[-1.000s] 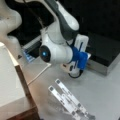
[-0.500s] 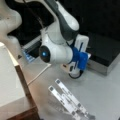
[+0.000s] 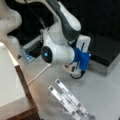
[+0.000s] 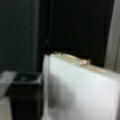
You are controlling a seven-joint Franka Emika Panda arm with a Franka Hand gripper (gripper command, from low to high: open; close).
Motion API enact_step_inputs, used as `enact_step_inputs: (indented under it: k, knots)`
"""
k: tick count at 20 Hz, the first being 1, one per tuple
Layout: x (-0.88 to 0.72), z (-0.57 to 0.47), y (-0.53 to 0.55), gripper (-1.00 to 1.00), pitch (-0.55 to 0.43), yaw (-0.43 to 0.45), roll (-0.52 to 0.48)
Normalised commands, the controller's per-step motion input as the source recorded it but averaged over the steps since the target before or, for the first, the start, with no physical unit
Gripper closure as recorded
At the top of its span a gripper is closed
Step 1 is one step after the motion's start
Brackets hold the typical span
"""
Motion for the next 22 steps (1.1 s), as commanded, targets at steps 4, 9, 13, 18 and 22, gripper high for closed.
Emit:
enact_step_inputs:
  k: [4, 9, 13, 18, 22]
  knots:
    - [0.1, -0.08, -0.03, 1.0, -0.051, -0.08, 0.034]
    - [0.09, -0.03, -0.04, 1.0, -0.01, -0.06, 0.018]
    - [0.08, 0.09, -0.01, 1.0, 0.021, -0.017, 0.01]
    - [0.04, 0.23, 0.02, 1.0, 0.053, 0.028, 0.024]
    - [0.0, 0.3, 0.09, 1.0, 0.069, 0.055, -0.021]
